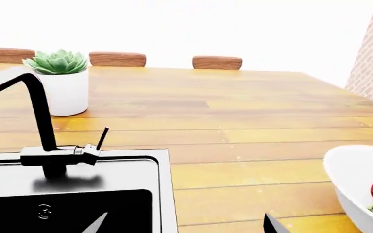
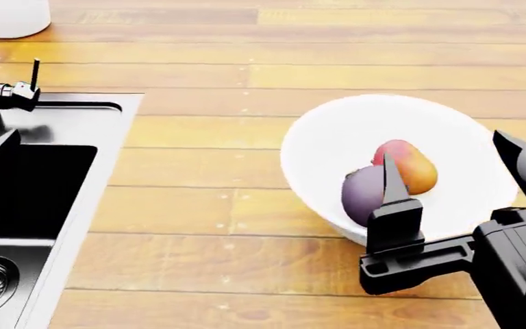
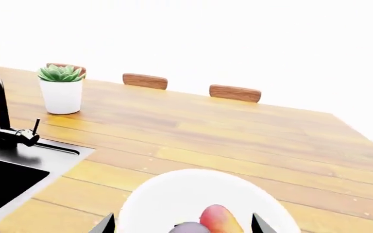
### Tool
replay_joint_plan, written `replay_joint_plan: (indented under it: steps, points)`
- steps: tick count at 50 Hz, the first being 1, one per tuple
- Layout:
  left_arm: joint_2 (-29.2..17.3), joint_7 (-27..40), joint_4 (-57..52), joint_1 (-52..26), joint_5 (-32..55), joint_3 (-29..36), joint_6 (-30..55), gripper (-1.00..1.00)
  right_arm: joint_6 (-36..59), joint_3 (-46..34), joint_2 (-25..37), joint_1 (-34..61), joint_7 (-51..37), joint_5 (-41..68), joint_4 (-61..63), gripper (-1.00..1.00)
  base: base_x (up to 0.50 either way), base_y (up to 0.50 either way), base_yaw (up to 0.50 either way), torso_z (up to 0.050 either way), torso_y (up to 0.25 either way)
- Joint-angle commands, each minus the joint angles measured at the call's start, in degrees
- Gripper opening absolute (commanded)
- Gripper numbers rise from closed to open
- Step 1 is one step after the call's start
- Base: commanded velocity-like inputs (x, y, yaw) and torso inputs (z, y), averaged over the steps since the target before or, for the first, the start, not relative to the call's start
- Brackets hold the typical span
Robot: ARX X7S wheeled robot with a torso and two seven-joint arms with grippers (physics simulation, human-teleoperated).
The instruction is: Pick the eggplants and mangos from the sink and place them in one bowl. Place the bell pepper in the other bowl. Then turn off the sink faucet.
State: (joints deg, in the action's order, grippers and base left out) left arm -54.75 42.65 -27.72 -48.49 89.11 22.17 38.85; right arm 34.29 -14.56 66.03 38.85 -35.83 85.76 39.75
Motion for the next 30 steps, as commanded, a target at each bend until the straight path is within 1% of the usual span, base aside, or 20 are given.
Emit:
replay_joint_plan:
  steps: [1,13,18,30]
  points:
    - [-0.5,0.0,-0.4,1.5,0.1,-0.7,-1.1,1.00,-1.7,1.3,0.6,-2.1,-1.0,0.3,0.8,1.00,-0.14,0.50,0.00,0.000,0.000]
    - [-0.5,-1.0,0.4,1.7,-0.7,-0.5,-1.2,1.00,-1.4,1.1,-0.1,-1.4,-1.3,-0.3,0.6,1.00,-0.02,0.50,0.00,0.000,0.000]
    - [0.0,-1.3,0.5,1.6,-0.7,-0.2,-1.0,1.00,-2.8,1.8,0.0,-3.5,-1.3,-1.3,0.8,1.00,0.00,0.50,0.00,0.000,0.000]
    - [0.6,-0.9,0.4,2.6,-1.1,0.1,-1.5,1.00,-2.2,0.3,-2.3,-2.4,-0.2,-3.5,-0.9,1.00,0.00,0.50,0.00,0.000,0.000]
